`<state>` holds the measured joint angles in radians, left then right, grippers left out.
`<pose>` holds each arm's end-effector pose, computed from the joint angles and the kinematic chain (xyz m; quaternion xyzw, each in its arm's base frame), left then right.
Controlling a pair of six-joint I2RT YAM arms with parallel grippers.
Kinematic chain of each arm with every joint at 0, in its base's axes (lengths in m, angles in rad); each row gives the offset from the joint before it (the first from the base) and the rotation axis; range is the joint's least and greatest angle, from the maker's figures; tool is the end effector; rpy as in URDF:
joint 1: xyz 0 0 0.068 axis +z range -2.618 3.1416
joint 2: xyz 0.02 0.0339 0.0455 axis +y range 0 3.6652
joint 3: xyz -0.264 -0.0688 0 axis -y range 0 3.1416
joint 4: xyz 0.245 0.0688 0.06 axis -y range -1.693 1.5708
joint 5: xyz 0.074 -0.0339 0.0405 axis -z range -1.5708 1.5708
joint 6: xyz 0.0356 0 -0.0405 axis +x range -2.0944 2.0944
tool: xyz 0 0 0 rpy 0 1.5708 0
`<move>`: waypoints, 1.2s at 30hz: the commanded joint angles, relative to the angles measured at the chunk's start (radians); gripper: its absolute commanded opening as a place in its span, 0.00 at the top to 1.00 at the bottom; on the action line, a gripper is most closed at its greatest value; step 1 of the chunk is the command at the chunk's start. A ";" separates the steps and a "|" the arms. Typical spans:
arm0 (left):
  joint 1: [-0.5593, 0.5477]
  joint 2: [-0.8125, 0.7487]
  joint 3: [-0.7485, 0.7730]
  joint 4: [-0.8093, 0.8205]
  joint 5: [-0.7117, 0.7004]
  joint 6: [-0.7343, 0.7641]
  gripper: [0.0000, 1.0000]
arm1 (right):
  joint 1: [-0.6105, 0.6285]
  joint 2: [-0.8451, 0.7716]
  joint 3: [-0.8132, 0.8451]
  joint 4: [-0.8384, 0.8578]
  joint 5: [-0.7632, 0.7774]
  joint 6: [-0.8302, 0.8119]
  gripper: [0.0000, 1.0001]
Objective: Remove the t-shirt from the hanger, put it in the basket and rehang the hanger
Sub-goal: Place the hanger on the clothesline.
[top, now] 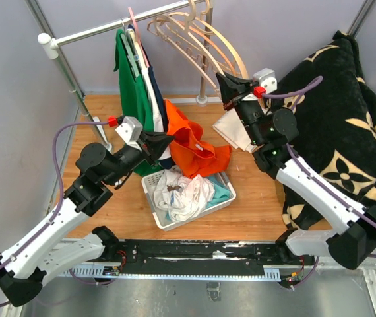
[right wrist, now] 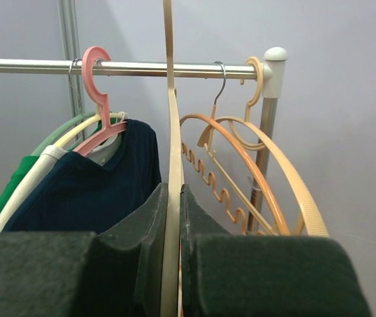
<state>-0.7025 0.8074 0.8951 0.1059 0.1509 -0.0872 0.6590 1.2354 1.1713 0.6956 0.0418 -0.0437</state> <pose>0.1365 -0.1226 0.4065 0.2474 0.5863 -0.3404 0.6923 0.2143 0.1641 0.4717 -0.1382 0.4312 0.2610 0.8525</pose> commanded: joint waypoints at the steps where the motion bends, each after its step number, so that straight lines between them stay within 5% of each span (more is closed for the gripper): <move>1: 0.000 -0.038 -0.002 0.001 -0.008 -0.002 1.00 | -0.030 0.054 0.053 0.127 -0.052 0.077 0.99; 21: 0.000 -0.100 0.026 -0.060 -0.021 0.010 0.99 | -0.071 0.339 0.235 0.154 -0.136 0.221 0.99; 33: 0.000 -0.111 0.040 -0.045 -0.021 0.000 0.99 | -0.073 0.359 0.177 0.163 -0.135 0.260 0.99; 35: 0.000 -0.106 0.047 -0.030 -0.019 -0.004 0.99 | -0.074 0.350 0.164 0.156 -0.130 0.261 0.95; 36: 0.000 -0.102 0.054 -0.023 -0.016 -0.006 0.99 | -0.075 0.344 0.158 0.152 -0.127 0.260 0.85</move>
<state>-0.7025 0.7097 0.8974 0.0204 0.1284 -0.0872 0.5961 1.6119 1.3540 0.7971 -0.0830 0.1978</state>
